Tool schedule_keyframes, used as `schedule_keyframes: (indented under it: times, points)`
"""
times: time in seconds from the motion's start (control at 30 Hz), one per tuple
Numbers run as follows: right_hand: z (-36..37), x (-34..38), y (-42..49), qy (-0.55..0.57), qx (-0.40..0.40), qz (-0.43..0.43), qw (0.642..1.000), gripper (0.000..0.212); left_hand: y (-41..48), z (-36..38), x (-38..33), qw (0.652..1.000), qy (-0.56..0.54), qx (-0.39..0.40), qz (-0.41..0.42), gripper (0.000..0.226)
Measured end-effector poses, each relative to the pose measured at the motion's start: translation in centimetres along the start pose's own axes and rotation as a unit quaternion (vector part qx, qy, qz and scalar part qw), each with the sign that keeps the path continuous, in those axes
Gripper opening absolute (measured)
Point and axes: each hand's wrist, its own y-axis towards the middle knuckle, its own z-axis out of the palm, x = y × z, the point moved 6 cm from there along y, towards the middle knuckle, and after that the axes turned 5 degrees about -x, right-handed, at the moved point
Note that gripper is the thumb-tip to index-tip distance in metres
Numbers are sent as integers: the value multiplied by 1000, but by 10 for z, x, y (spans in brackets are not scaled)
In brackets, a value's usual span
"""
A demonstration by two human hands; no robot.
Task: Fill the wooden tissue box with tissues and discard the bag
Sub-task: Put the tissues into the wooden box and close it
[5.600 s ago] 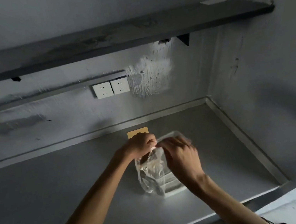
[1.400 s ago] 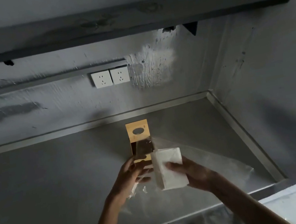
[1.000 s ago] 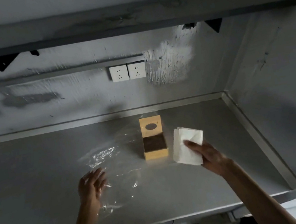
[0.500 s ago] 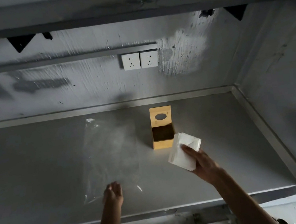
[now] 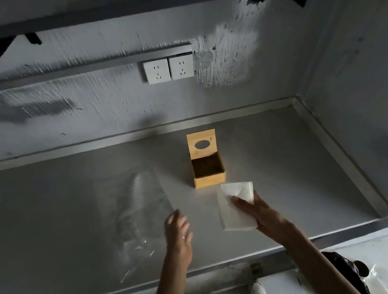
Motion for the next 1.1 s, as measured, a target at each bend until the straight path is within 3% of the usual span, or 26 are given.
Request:
schedule_keyframes:
  times: [0.07, 0.1, 0.2, 0.27, 0.37, 0.47, 0.53, 0.6, 0.77, 0.93, 1.03, 1.1]
  points:
    - [-2, 10, -1, -80, 0, -40, 996, 70, -33, 58, 2, 981, 95, 169, -11, 75]
    - [-3, 13, -3, -116, 3, -43, 992, 72, -43, 79, 5, 971, 118, 208, -17, 83]
    - [-16, 10, 8, -190, -1, -13, 982, 88, -56, 119, 17, 961, 190, 198, 3, 93]
    - [-41, 4, 15, -244, -41, 9, 969, 74, -60, 135, 27, 957, 213, 197, 19, 89]
    - [-68, 3, 16, -183, -15, 42, 982, 68, -59, 153, 42, 944, 219, 241, 53, 71]
    - [-87, 1, 20, -125, 45, 45, 990, 70, -49, 170, 49, 921, 281, 250, 101, 70]
    - [-108, -10, 25, -88, 57, 46, 993, 76, -43, 179, 52, 887, 370, 250, 115, 67]
    - [-138, -21, 30, -26, 45, 59, 997, 97, -39, 190, 53, 834, 471, 271, 94, 75]
    - [-180, -21, 45, 13, 36, 80, 996, 56, -6, 248, 46, 725, 605, 322, 62, 112]
    - [-208, -58, 61, 16, -193, 122, 973, 38, 53, 266, 76, 746, 619, 231, 84, 102]
    - [-226, -94, 77, -120, -260, 133, 949, 78, 72, 246, 108, 761, 623, 114, 144, 84]
    - [-231, -95, 75, -126, -279, 157, 939, 72, 75, 237, 119, 799, 571, 103, 158, 85]
